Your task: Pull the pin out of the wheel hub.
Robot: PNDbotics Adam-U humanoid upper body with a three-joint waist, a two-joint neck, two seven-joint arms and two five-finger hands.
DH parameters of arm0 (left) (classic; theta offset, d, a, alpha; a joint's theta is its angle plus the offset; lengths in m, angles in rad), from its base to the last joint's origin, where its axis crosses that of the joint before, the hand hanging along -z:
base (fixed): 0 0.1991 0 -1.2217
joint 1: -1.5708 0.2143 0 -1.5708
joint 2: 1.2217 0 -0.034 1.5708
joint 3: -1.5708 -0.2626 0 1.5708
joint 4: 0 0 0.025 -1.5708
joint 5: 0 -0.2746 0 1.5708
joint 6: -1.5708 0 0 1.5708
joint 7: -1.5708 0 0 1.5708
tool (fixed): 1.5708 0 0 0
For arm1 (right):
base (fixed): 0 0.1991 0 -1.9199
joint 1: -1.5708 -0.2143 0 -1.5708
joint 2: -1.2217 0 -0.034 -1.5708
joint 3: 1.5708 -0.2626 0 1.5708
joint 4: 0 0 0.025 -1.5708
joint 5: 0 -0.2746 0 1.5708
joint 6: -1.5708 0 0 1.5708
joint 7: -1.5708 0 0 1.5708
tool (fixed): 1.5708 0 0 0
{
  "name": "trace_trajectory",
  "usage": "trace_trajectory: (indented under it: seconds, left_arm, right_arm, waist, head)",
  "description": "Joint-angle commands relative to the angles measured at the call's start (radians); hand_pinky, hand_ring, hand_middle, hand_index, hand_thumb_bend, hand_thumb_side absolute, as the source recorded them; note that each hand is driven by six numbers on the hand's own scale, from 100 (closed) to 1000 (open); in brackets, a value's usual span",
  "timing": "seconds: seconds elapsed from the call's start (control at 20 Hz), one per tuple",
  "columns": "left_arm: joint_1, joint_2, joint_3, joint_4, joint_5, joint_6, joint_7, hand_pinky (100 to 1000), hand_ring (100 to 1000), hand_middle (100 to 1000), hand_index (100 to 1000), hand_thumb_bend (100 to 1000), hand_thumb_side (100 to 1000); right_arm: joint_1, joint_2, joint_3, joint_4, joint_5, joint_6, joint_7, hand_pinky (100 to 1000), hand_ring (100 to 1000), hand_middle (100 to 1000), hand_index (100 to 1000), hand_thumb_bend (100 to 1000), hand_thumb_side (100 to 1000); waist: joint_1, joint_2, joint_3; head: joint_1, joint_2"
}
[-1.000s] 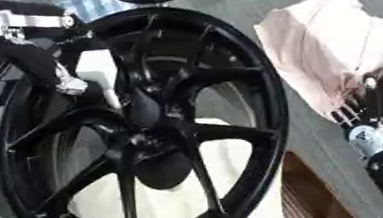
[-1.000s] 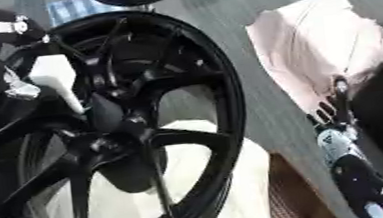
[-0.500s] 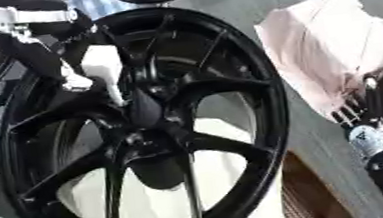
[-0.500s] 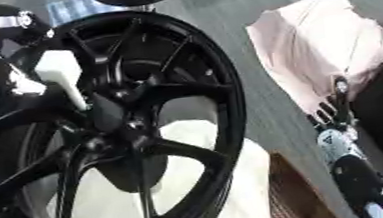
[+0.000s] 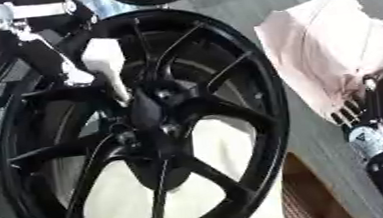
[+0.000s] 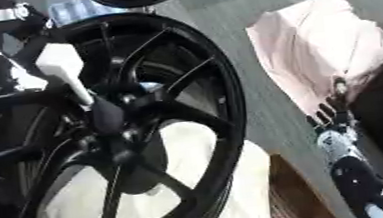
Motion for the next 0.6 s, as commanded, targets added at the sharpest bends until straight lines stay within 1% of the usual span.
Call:
trace_trajectory:
  seconds: [0.05,0.35,0.45,0.6]
  left_arm:
    - [-0.017,0.051,0.027,-0.026,0.010,-0.005,0.019,439,281,211,345,296,100]
    - [-0.006,0.084,0.053,-0.070,0.028,-0.012,0.054,436,272,203,336,303,100]
    - [0.003,0.102,0.074,-0.088,0.033,-0.014,0.075,434,267,199,333,306,100]
    - [0.032,0.146,0.130,-0.106,0.040,-0.013,0.132,430,258,193,332,329,100]
  right_arm:
    - [-0.013,-0.021,-0.001,-0.019,-0.003,-0.002,-0.004,660,824,514,595,463,491]
    - [-0.013,-0.021,-0.002,-0.020,-0.002,-0.001,-0.006,660,824,514,595,465,490]
    - [-0.013,-0.021,-0.002,-0.020,-0.002,-0.001,-0.007,660,824,514,595,466,490]
    - [-0.013,-0.022,-0.003,-0.020,-0.002,-0.001,-0.008,660,824,514,595,467,489]
  waist:
    - [-0.006,-0.026,0.001]
    - [-0.004,-0.027,0.001]
    - [-0.004,-0.027,0.001]
    - [-0.003,-0.027,0.003]
  head:
    - [-0.002,-0.013]
    - [-0.009,-0.018]
    - [-0.012,-0.020]
    - [-0.021,-0.021]
